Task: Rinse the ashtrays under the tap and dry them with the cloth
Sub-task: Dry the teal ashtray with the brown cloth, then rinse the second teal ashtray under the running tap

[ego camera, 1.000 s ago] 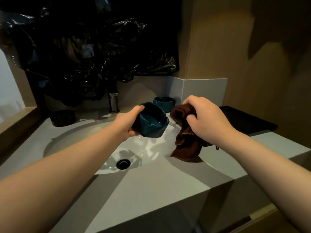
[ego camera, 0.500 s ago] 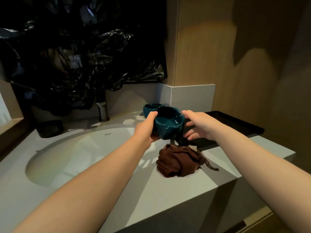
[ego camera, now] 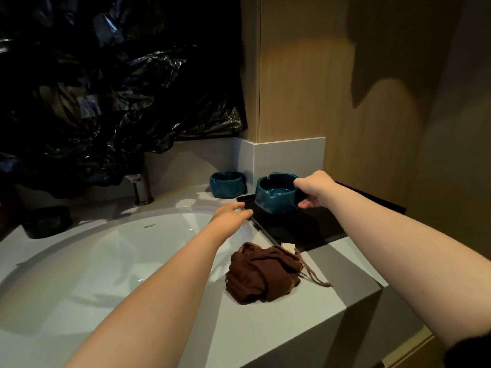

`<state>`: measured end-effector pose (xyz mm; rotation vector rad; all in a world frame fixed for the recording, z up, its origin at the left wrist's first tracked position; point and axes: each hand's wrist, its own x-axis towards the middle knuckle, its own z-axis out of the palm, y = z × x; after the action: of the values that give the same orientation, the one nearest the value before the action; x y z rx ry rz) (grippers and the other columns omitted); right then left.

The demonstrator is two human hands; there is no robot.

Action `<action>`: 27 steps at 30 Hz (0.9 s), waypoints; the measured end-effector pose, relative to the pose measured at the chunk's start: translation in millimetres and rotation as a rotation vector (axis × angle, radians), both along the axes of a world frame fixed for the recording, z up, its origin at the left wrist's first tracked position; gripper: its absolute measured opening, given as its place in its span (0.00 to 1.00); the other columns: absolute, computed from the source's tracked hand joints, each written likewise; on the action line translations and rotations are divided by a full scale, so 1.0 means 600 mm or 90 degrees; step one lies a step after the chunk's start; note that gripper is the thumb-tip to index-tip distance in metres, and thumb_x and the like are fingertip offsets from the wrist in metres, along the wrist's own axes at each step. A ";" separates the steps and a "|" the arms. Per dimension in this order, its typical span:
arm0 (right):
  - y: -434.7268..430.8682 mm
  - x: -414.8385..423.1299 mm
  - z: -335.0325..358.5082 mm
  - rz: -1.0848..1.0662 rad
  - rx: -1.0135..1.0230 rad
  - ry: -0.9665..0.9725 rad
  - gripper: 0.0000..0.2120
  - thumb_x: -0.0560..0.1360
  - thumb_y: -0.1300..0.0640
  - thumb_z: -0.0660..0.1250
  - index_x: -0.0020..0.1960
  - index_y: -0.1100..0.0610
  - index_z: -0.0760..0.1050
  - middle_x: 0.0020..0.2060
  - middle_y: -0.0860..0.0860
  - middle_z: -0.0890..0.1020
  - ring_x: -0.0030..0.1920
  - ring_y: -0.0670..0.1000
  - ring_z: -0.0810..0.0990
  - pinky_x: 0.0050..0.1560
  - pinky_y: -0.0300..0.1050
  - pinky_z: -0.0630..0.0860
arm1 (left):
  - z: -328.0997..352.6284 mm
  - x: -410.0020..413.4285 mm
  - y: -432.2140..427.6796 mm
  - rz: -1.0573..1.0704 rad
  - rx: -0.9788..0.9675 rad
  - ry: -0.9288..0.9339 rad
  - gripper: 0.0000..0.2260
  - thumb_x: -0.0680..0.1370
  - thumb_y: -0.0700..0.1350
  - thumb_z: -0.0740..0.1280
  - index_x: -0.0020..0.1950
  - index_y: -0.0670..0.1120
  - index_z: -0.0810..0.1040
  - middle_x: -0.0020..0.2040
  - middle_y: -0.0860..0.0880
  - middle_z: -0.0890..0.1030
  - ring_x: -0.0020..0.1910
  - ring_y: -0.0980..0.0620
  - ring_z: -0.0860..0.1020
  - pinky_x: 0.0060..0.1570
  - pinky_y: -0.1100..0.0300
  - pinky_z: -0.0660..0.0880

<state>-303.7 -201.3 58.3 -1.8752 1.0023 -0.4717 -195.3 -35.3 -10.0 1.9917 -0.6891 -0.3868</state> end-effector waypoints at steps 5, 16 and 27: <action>-0.027 0.015 -0.024 -0.062 0.014 -0.003 0.14 0.75 0.56 0.67 0.57 0.62 0.71 0.46 0.56 0.77 0.28 0.54 0.81 0.37 0.44 0.82 | -0.012 -0.009 -0.009 -0.047 0.059 -0.048 0.26 0.77 0.51 0.69 0.74 0.49 0.68 0.72 0.45 0.71 0.70 0.46 0.69 0.66 0.53 0.67; -0.039 0.042 -0.048 -0.121 0.092 -0.064 0.15 0.74 0.57 0.69 0.57 0.62 0.73 0.49 0.56 0.78 0.34 0.53 0.82 0.39 0.42 0.82 | -0.017 -0.012 -0.013 -0.031 0.080 -0.097 0.28 0.77 0.53 0.68 0.75 0.50 0.66 0.74 0.47 0.68 0.71 0.45 0.68 0.65 0.51 0.69; -0.001 0.040 -0.058 -0.130 -0.117 0.001 0.22 0.77 0.52 0.63 0.66 0.62 0.68 0.58 0.59 0.75 0.47 0.58 0.80 0.42 0.48 0.80 | 0.013 -0.012 0.005 -0.038 0.091 -0.121 0.26 0.78 0.53 0.66 0.74 0.47 0.68 0.72 0.45 0.71 0.69 0.45 0.70 0.64 0.54 0.68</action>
<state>-279.4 -201.8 23.5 -1.9423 1.1922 -0.7046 -202.4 -32.5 -2.1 2.1657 -0.8622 -0.2919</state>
